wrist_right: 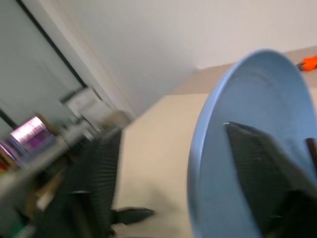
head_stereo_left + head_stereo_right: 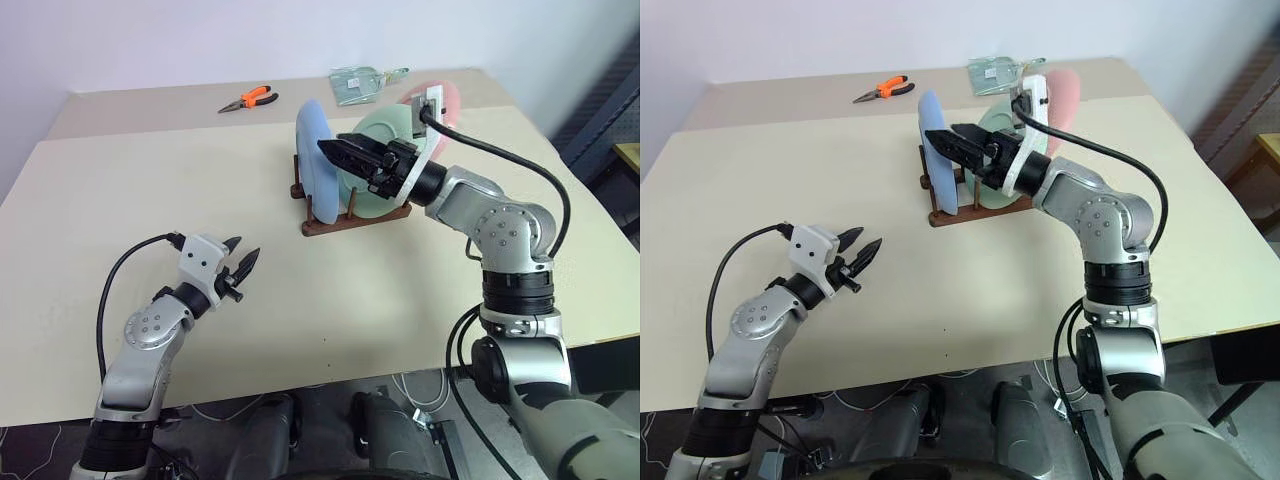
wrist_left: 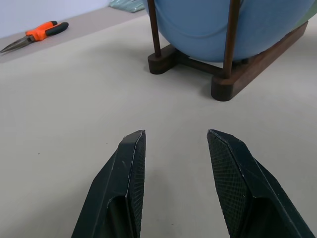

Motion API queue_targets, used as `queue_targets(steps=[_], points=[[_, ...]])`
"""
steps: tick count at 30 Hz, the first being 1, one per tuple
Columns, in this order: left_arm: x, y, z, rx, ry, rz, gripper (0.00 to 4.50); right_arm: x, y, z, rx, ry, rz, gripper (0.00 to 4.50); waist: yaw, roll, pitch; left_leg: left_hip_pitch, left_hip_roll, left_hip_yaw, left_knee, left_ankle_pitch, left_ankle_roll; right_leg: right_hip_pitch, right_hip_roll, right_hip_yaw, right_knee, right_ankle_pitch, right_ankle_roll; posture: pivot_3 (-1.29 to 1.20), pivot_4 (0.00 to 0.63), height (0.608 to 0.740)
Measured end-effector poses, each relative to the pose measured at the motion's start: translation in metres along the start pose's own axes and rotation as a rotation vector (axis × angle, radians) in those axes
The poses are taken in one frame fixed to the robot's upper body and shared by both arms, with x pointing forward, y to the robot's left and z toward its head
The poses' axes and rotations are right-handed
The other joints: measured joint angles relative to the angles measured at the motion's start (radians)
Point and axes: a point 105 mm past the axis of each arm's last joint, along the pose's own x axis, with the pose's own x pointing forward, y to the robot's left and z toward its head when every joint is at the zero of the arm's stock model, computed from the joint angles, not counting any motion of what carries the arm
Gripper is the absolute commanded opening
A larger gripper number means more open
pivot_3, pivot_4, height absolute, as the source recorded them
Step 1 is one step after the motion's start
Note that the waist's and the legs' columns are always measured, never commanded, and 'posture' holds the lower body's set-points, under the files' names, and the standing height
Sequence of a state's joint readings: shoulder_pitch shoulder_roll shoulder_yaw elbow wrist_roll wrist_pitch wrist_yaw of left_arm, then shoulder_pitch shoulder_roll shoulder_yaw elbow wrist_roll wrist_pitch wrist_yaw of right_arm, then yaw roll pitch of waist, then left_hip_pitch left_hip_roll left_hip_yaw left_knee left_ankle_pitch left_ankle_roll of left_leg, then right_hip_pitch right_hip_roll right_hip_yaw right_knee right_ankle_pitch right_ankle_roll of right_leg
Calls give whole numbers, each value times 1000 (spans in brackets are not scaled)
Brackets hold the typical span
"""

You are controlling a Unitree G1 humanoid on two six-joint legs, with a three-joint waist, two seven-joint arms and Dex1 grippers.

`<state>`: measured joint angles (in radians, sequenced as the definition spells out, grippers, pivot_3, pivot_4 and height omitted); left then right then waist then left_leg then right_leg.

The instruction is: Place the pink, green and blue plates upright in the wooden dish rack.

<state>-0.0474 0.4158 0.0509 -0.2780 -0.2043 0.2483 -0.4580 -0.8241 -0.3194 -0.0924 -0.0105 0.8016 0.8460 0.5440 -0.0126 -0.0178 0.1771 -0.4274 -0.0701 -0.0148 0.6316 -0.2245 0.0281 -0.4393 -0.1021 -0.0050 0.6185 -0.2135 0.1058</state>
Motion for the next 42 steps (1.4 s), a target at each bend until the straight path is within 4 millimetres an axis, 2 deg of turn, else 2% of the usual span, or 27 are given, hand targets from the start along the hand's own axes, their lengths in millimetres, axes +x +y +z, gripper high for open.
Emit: queue_targets(steps=[5, 10, 13, 15, 16, 18, 22, 30, 32, 37, 42], points=[[0, -1, 0, 0, 1, -7, 2003, -15, 1, 3, -210, 40, -34, 3259, 3, 0, 0, 0, 0, 0, 0, 0, 0, 0, 0, 0, -1, 0, 0, 0, 150, 719], [0, -3, -1, 0, 3, -19, 2003, -50, 11, 19, -423, 64, -21, 3259, 7, 0, 0, -1, 0, 0, 0, 0, 1, 1, -1, -1, -3, -1, -1, 0, 150, 719], [-1, -3, -2, 5, 9, -28, 2003, -80, 2, 33, -495, 82, -106, 2401, 12, 0, 0, 0, 0, 0, 1, -1, 1, 3, -1, -1, -4, -2, -3, 0, 150, 719], [-1, -3, -2, 7, 11, -36, 2003, -92, -6, 33, -507, 110, -163, 1510, 12, 0, 0, 0, 0, 0, 1, -1, 1, 3, -1, -1, -5, -2, -3, 0, 150, 719], [1, -5, -2, 7, 9, -48, 2003, -98, -11, 30, -525, 141, -193, 903, 14, 0, 0, 0, 0, 0, 1, -1, 1, 3, -1, -1, -5, -2, -4, 0, 150, 719], [3, -8, -1, 7, 6, -75, 2003, -110, -23, 20, -570, 221, -264, 32, 21, 0, 0, 0, 1, 0, 1, -1, 1, 3, -1, -1, -5, -2, -4, 0, 150, 719], [9, -10, 2, 11, -1, -104, 2003, -121, -48, 6, -678, 339, -370, 32, 24, 0, 0, 0, 0, 1, 2, -1, 2, 4, -1, -1, -5, -2, -4, 0, 150, 719], [13, -12, 4, 19, -15, -128, 2003, -129, -92, -22, -812, 501, -473, 32, 25, 0, 0, 0, 0, 1, 3, -1, 2, 4, 0, -1, -5, -2, -3, 0, 150, 719], [13, -12, 4, 19, -14, -128, 2003, -124, -94, -24, -821, 495, -460, 32, 24, 0, 0, 0, 0, 1, 3, -1, 2, 4, 0, -1, -5, -2, -3, 0, 150, 719], [11, -12, 1, 14, -6, -121, 2003, -105, -84, -15, -849, 428, -391, 32, 25, 0, 0, 0, 0, 1, 3, -1, 2, 4, 0, -1, -5, -1, -2, 0, 150, 719], [9, -14, 1, 15, -7, -116, 2003, -95, -73, -17, -856, 400, -330, 32, 26, 0, 0, 0, 0, 1, 4, -1, 2, 5, 0, -1, -5, -1, -3, 0, 150, 719]])
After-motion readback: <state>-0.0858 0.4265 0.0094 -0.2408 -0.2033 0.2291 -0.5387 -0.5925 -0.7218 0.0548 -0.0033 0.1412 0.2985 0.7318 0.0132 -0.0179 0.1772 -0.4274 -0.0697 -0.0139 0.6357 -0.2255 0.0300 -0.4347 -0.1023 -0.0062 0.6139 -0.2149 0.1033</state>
